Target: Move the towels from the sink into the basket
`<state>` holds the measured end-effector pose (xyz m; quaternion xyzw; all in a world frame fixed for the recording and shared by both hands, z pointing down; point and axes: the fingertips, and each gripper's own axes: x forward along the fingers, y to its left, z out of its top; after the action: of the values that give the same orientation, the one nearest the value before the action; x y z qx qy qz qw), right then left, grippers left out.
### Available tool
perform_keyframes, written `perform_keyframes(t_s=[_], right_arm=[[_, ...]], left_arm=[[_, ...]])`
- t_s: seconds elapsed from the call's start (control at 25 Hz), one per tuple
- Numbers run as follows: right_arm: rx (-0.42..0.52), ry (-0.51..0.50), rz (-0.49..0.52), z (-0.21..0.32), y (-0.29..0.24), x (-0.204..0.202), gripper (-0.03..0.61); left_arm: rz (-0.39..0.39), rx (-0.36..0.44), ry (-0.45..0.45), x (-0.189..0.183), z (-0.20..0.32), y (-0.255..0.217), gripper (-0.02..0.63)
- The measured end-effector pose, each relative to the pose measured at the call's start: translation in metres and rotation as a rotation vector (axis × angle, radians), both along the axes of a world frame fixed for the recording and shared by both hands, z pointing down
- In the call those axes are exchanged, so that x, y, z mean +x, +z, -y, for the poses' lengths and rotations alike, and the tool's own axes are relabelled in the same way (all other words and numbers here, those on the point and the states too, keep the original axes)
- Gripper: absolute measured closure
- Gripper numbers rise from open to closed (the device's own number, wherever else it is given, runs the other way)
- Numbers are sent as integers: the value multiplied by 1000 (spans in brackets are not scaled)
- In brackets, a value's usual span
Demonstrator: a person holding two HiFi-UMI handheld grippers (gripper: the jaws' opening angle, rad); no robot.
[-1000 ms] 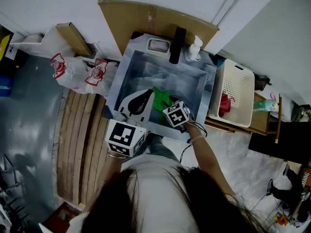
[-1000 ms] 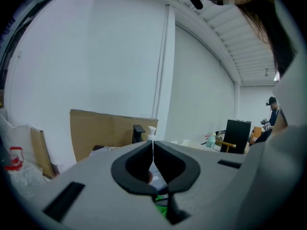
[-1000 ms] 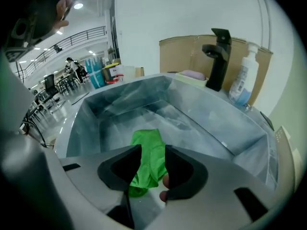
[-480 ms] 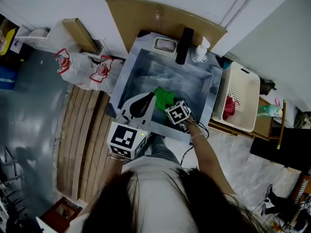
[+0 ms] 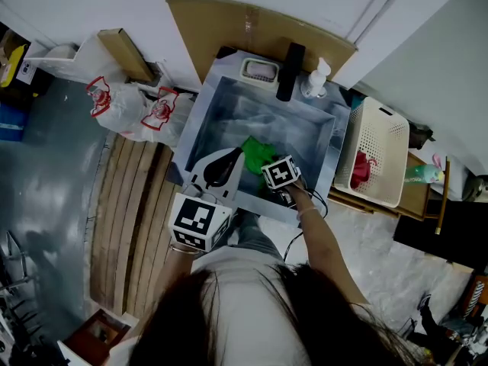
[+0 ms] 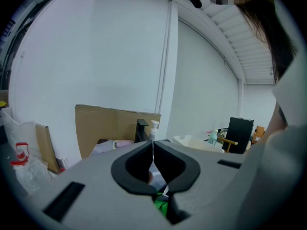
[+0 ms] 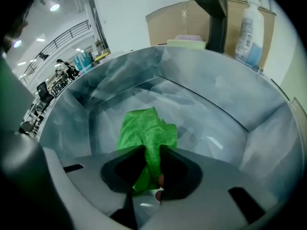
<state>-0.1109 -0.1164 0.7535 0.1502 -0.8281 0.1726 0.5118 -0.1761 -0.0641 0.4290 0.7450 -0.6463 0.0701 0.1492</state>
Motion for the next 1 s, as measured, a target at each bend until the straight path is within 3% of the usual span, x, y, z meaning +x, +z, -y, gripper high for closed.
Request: perform_keyframes(t_s=[0.2,1.0], right_arm=[[9,26,9,1,-7,2,508],[108,124,135,0,-70,-11,523]], left_arm=[[0,-1,10,0,2,1,603],[-7,34,68,-1,12,-9,603]])
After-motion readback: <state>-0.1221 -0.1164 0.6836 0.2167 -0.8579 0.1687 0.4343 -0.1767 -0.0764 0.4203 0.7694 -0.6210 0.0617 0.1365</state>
